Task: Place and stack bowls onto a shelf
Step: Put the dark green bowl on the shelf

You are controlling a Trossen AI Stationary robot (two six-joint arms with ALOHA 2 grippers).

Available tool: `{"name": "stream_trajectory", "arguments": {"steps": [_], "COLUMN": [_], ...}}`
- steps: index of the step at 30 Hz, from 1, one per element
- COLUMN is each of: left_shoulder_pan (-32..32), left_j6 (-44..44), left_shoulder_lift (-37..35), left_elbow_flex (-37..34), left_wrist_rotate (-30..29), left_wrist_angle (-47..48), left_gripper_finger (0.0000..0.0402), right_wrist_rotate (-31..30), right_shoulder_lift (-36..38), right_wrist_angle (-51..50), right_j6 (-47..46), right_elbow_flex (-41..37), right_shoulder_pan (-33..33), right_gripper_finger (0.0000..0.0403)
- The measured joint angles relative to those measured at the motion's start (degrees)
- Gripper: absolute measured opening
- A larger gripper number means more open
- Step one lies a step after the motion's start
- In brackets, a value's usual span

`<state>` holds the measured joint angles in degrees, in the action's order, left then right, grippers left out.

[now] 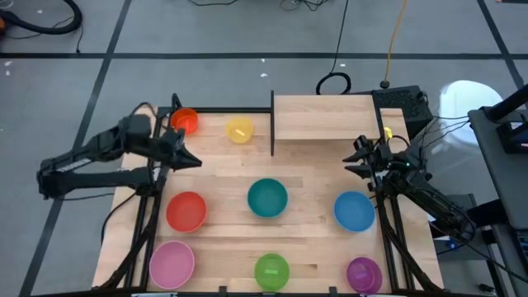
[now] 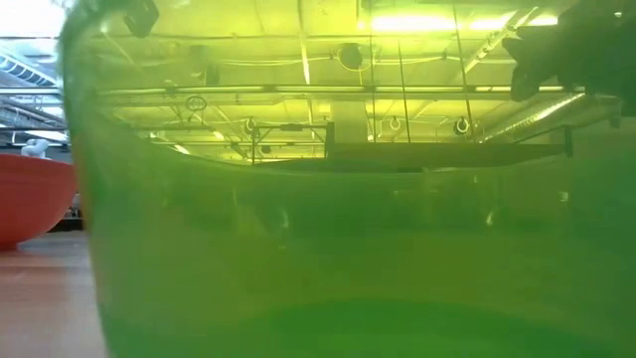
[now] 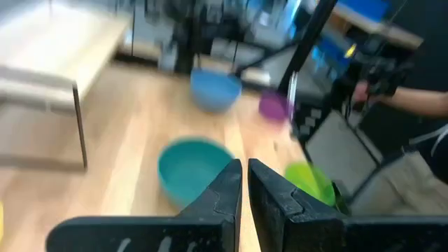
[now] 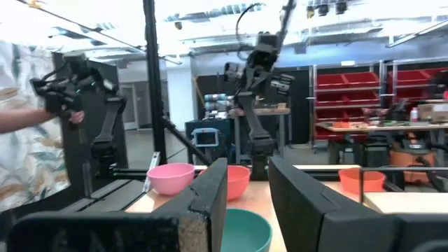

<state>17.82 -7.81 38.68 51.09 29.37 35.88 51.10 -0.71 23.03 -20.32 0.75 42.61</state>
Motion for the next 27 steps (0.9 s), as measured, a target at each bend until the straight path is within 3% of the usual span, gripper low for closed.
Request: {"name": "stream_trajectory", "arguments": {"steps": [5,11,18,27], "left_shoulder_pan": [-1.5,-4.2,-5.7,-8.8], "left_j6": [0.4,-8.0,-25.1,-26.9], "left_shoulder_lift": [10.5,17.9,19.2,19.5], "left_elbow_flex": [10.6,17.7,19.6,19.6], "left_wrist_rotate": [-0.1,0.1,1.2,1.4], "left_wrist_angle": [13.7,14.8,10.5,7.3], "left_gripper_finger": [0.0031,0.0031,0.0031,0.0031], "right_wrist_rotate": [4.0,5.0,9.2,9.2], "right_shoulder_lift": [0.0,0.0,0.0,0.0], "right_wrist_angle": [0.0,0.0,0.0,0.0], "right_j6": [0.0,-2.3,-3.0,-2.8], "right_elbow_flex": [0.0,0.0,0.0,0.0], "right_shoulder_pan": [0.0,0.0,0.0,0.0], "right_gripper_finger": [0.0098,0.0098,0.0098,0.0098]}}
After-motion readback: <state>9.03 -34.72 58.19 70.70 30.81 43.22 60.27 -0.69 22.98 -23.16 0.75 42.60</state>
